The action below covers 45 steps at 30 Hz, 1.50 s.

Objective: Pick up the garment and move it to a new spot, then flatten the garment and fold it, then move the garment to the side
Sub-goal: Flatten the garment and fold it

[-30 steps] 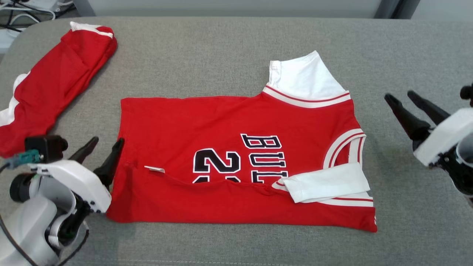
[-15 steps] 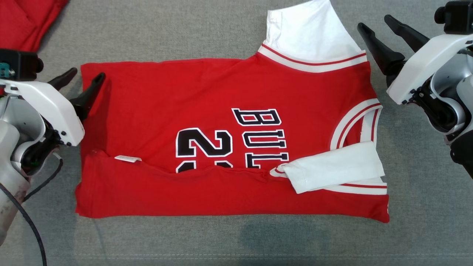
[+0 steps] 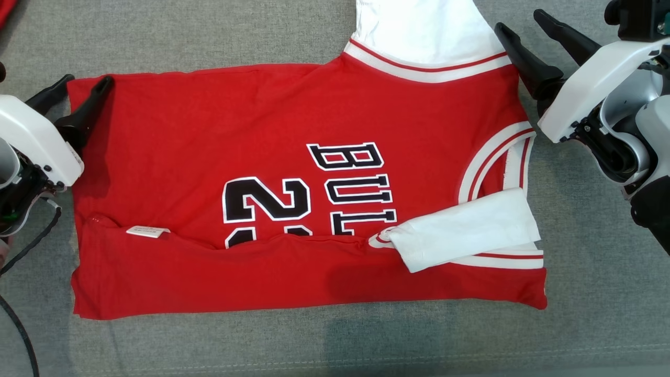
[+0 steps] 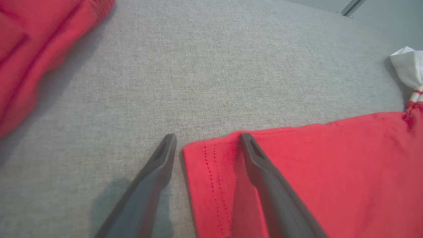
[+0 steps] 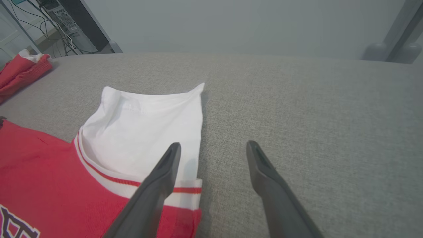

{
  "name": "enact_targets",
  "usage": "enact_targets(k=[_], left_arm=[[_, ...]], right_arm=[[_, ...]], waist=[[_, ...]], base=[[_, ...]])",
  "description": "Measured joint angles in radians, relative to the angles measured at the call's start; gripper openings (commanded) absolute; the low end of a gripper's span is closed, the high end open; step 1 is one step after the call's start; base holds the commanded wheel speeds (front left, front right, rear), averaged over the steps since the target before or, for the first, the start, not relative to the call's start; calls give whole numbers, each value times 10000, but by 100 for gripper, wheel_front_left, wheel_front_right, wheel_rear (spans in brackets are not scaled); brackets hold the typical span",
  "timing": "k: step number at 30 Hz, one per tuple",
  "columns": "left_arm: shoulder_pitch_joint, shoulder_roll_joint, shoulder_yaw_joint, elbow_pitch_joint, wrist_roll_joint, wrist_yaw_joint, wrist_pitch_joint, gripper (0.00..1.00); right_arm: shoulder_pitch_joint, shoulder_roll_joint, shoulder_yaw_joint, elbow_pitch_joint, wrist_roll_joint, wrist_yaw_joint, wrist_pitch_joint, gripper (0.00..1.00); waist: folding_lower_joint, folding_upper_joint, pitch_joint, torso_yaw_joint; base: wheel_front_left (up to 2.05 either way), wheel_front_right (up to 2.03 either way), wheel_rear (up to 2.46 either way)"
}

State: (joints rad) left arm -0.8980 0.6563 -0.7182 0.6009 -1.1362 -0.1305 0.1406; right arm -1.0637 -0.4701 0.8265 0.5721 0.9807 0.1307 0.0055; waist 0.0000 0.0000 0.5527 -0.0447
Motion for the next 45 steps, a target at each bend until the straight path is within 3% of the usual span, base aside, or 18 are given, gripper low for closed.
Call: enact_targets(k=[3,4,6,7,16,27,28,30,31,32,38,45], left_arm=[[-1,69,-25,-130,-357,-2,81,100],[-1,111,-48,-207,-428,-2,81,87],[-1,167,-96,-380,-581,-2,58,24],[0,173,-127,-441,-650,-2,6,0],[-131,136,-671,-1327,-694,-2,-449,0],[-993,-746,-1624,-1685,-433,-2,-1250,0],[-1027,-767,-1714,-1662,-435,-2,-1275,0],[-1105,-786,-1887,-1578,-466,-2,-1338,0],[-1144,-786,-1956,-1542,-470,-2,-1394,0],[-1206,-784,-2075,-1503,-560,-2,-1461,0],[-1342,-759,-2485,-1344,-669,-2,-1908,0],[-1286,-288,-2943,-1047,-1018,-2,-2374,0]], right_arm=[[-25,-2,102,54,67,0,-73,100],[-53,-2,148,102,81,0,-73,100],[-173,-6,209,182,111,0,-75,100],[-239,-12,217,205,111,0,-79,100],[-1152,29,242,861,125,0,-94,100],[-2397,355,418,2138,117,0,573,100],[-2450,368,485,2219,115,0,583,91],[-2545,401,587,2359,94,0,690,41],[-2605,443,625,2460,96,0,779,24],[-2643,470,663,2487,100,0,763,0],[-2622,468,802,2326,360,0,251,0],[-2081,-125,1166,821,1371,0,228,0]], waist=[[0,0,26,26],[0,0,38,42],[-1,0,65,89],[0,0,79,121],[0,0,325,556],[0,0,901,1625],[0,0,927,1686],[0,0,931,1754],[0,0,915,1758],[0,0,905,1751],[0,0,700,1637],[0,0,116,1288]], base=[[0,0,0],[0,0,0],[0,0,0],[0,0,0],[0,0,0],[0,0,0],[0,0,0],[0,0,0],[0,0,0],[0,0,0],[0,0,0],[0,0,0]])
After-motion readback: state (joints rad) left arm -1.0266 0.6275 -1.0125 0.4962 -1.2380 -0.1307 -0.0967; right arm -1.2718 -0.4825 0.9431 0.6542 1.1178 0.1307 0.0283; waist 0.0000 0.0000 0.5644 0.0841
